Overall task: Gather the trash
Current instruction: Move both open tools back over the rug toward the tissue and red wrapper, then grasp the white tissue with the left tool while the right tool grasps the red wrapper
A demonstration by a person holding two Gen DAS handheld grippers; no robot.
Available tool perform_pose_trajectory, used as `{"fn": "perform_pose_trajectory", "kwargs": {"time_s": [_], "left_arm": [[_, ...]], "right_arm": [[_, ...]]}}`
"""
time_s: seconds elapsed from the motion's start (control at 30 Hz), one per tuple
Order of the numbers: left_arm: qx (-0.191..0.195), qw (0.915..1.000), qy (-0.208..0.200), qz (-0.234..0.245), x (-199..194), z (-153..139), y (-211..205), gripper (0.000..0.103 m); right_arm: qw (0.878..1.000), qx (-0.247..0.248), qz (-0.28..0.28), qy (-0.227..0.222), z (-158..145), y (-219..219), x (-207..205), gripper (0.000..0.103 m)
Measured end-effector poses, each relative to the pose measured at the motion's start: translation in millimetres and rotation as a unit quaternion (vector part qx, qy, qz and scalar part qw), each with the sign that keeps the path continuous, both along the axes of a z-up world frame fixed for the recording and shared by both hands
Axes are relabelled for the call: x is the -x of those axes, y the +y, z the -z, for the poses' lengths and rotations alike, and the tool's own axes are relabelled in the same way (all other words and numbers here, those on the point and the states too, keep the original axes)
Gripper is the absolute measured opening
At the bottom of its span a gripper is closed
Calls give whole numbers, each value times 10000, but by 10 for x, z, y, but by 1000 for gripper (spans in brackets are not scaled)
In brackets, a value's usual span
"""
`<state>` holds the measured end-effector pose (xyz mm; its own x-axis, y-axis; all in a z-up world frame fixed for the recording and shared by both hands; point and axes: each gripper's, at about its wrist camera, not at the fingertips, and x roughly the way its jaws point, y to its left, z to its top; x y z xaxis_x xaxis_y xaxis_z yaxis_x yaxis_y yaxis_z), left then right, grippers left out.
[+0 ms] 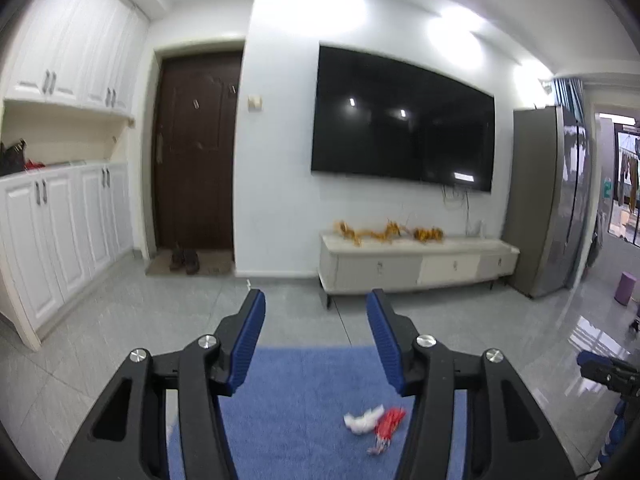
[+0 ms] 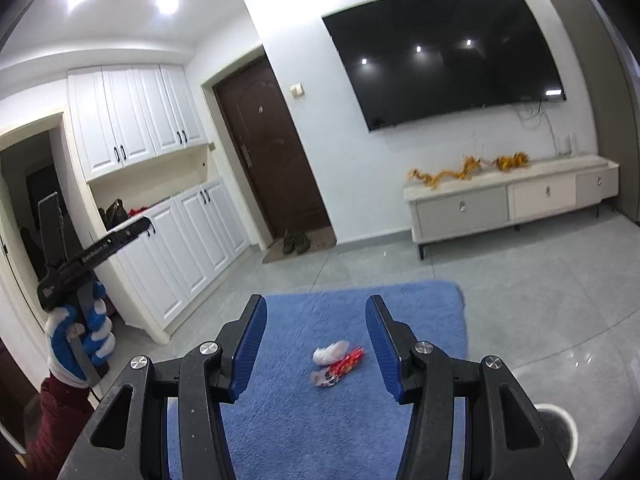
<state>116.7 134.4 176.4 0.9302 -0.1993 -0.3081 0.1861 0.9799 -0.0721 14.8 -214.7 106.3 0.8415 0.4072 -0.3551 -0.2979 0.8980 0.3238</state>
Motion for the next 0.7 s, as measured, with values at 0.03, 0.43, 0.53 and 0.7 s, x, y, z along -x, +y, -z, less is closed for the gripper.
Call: {"fn": "perform_pose_trajectory", "kwargs": {"time_s": [0.03, 0.43, 0.53, 0.7], "left_arm": [[0, 9999, 133, 78, -72, 103, -10, 51], [-399, 9680, 1965, 1510, -1233, 1848, -792, 50], [-560, 9566, 2275, 1731, -1436, 2175, -969, 50], [-653, 9430, 2558, 2028, -1673, 2491, -1178, 50]], "right_arm": [[9999, -4, -21, 126, 74, 42, -88, 49], [9853, -88, -122, 1700, 1198, 300, -1155, 49], [9796, -150, -176, 1998, 1428, 324, -1390, 49], [9728, -215, -307, 2285, 1693, 399, -1659, 48]]}}
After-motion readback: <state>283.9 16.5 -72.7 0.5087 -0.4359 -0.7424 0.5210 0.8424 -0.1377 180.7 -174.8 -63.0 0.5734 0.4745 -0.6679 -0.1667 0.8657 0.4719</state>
